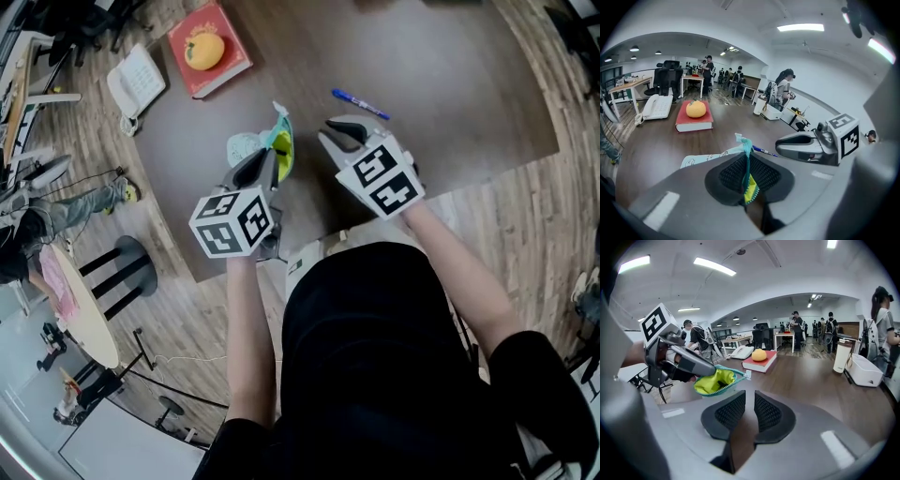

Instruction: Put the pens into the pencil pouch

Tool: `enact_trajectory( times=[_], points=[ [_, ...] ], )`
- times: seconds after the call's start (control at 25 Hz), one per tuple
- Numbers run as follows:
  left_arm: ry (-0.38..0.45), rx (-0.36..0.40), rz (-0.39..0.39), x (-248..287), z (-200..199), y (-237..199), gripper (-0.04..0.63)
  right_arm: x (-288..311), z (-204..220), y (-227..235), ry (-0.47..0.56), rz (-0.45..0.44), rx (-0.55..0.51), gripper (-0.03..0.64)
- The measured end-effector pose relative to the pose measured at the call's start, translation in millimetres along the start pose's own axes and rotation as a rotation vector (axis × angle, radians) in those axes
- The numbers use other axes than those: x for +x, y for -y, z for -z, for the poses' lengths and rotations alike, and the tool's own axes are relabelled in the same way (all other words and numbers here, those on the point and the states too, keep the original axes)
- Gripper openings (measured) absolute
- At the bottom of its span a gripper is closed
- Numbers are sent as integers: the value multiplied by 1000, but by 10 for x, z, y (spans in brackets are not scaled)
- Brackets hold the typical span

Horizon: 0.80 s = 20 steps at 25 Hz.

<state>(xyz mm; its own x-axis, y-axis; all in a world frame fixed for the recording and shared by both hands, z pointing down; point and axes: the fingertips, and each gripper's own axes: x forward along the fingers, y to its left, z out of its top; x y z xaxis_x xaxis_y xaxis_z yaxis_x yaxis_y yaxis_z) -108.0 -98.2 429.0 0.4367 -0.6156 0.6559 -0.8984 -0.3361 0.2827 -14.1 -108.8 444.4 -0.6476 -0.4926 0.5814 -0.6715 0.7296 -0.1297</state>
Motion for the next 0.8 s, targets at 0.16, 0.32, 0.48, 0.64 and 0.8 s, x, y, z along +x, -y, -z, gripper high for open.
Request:
enact_trajectory(
  times=[0.16,0.32,0.48,0.64,0.8],
  points=[
    [-15,10,11,97,-31,64,25,-71,127,227,-21,39,11,44],
    [-27,18,22,173,-60,122,24,-138,303,469,-53,82,20,44],
    [-40,23,28,239,-82,141,25,-166,496,694,-91,118,32,44],
    [-46,24,29,280,-99,150,24,-180,678,854,-128,141,32,44],
    [-54,25,32,309,-93,141,23,-132,842,948,-162,157,23,44]
  ],
)
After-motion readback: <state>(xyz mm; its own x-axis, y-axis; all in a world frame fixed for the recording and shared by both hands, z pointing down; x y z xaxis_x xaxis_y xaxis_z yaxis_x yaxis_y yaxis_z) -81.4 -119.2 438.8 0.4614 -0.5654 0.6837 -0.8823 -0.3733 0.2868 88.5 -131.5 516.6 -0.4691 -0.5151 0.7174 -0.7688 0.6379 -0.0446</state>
